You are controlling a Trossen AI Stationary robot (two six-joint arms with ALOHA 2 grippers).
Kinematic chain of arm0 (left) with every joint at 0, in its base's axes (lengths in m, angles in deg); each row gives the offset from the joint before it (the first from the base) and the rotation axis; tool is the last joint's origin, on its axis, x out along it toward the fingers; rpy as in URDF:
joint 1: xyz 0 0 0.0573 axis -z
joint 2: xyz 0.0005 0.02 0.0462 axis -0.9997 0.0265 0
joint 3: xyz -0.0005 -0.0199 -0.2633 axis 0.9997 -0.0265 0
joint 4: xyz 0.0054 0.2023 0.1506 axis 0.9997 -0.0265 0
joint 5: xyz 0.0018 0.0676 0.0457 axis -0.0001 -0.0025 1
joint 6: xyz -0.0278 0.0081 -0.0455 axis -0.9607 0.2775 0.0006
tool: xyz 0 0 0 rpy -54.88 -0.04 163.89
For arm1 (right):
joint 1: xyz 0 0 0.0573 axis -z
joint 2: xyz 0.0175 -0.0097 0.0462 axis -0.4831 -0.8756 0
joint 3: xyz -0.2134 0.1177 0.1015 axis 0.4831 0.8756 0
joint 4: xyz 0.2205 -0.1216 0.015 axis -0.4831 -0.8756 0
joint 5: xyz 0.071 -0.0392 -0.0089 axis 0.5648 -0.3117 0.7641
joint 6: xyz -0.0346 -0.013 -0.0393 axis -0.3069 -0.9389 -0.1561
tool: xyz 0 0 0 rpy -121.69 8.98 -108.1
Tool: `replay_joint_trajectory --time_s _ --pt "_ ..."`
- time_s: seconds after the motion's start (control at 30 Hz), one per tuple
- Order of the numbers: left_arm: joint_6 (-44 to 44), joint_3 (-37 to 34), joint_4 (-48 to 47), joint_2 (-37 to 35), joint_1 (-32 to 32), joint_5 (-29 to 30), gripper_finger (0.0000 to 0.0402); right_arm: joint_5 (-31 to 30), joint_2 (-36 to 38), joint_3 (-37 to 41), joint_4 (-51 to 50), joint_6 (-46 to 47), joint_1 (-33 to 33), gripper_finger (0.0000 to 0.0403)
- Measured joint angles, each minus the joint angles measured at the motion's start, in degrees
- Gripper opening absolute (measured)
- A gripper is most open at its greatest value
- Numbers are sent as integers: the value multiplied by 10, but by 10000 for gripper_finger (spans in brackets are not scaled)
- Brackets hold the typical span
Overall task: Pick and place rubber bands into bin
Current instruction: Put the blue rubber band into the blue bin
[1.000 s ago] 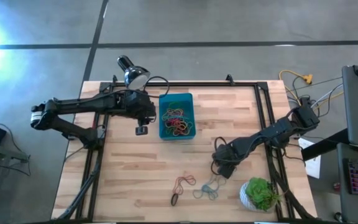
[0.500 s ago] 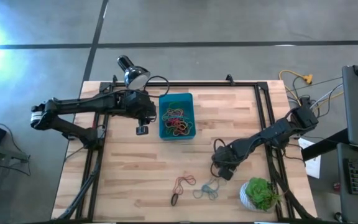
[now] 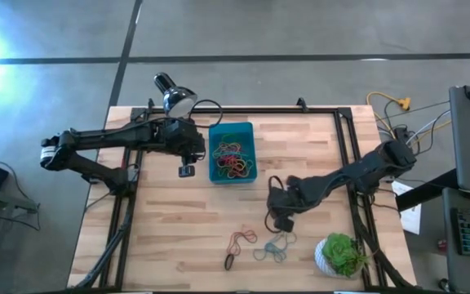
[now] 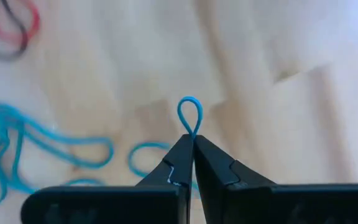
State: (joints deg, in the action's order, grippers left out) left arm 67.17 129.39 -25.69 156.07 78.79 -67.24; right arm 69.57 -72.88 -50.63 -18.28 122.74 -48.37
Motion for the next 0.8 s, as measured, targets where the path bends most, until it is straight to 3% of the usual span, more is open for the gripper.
replay_joint_trajectory --time_s 0.4,0.57,0.8 --pt "0 0 0 0 0 13 105 -206 2 -166 -39 -178 56 8" --pt "0 0 0 0 0 13 105 -238 2 -214 -32 -259 99 8" --pt "0 -1 -1 0 0 13 105 -234 1 -227 44 -364 163 8"
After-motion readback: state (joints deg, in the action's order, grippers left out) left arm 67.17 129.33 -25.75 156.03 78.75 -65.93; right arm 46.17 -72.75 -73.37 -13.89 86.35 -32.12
